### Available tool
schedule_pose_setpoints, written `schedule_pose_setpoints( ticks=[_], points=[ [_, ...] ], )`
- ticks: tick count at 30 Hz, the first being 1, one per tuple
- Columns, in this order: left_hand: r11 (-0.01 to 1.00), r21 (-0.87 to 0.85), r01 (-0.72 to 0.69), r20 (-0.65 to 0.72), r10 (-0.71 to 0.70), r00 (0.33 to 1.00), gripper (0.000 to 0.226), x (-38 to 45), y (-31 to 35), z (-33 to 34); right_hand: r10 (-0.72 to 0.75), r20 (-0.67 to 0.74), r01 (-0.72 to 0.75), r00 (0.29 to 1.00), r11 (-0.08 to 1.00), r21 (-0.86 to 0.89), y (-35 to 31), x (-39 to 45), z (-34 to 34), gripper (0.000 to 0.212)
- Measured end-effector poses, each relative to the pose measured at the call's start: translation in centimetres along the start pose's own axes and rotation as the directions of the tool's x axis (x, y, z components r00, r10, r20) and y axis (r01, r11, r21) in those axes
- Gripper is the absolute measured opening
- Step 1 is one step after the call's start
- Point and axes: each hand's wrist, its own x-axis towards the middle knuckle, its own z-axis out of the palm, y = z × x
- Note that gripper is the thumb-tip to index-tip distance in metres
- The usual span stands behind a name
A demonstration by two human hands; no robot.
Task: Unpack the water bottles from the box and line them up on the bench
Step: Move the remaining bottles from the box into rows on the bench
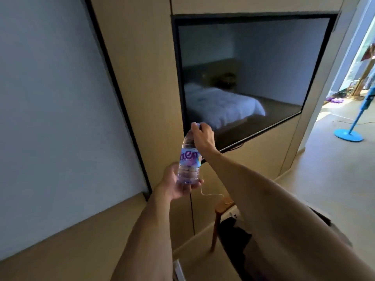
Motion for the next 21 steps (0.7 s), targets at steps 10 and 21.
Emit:
schedule_pose_setpoints(
  ticks=[10, 21],
  points=[
    [0.947, -0.121, -0.297, -0.206, 0.269, 0.941, 0.057, -15.3, -0.5, -14.9, 0.132, 0.339, -0.107, 0.932, 0.99, -0.092, -2.8, -9.5, 18.0, 0.052],
    [0.944, -0.221, -0.246, -0.509, 0.104, 0.855, 0.076, -31.7, -2.2, -29.8, 0.082, 0.513, -0.226, 0.854, 0.948, 0.225, -7.3, -23.6, 37.0, 0.028]
  ],
)
